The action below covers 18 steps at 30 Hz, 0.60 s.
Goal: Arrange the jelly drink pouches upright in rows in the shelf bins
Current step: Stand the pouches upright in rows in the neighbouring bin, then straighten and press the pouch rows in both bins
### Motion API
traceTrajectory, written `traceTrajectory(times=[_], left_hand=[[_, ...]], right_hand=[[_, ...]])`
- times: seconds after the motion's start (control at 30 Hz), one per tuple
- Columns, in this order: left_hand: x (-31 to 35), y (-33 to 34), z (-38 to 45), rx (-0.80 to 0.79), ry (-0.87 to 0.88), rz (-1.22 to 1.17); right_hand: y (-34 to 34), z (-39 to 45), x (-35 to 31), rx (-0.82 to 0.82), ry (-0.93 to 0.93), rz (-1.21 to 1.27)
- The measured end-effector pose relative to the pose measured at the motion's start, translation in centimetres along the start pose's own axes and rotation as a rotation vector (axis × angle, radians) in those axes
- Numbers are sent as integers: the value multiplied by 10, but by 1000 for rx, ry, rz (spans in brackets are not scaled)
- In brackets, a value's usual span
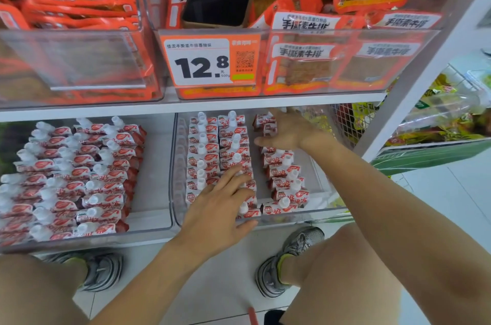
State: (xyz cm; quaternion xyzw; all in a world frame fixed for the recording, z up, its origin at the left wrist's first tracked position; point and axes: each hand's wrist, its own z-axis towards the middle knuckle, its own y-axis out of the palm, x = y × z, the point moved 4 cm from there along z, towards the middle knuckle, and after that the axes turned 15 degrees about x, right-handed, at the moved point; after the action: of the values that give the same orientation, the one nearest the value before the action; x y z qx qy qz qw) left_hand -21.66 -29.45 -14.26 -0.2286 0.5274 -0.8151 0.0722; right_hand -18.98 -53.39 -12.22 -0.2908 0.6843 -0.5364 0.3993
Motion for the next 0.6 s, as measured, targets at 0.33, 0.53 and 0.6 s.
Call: traceTrajectory(times=[0.33,0.53,0.6], left_hand=[[1,1,-2,33,14,-1],[3,0,-1,38,10,31],[2,0,-2,37,1,25]], right_hand=[[36,-141,-2,6,245,307],[33,-132,-1,77,269,311],[31,-132,-1,68,268,290]])
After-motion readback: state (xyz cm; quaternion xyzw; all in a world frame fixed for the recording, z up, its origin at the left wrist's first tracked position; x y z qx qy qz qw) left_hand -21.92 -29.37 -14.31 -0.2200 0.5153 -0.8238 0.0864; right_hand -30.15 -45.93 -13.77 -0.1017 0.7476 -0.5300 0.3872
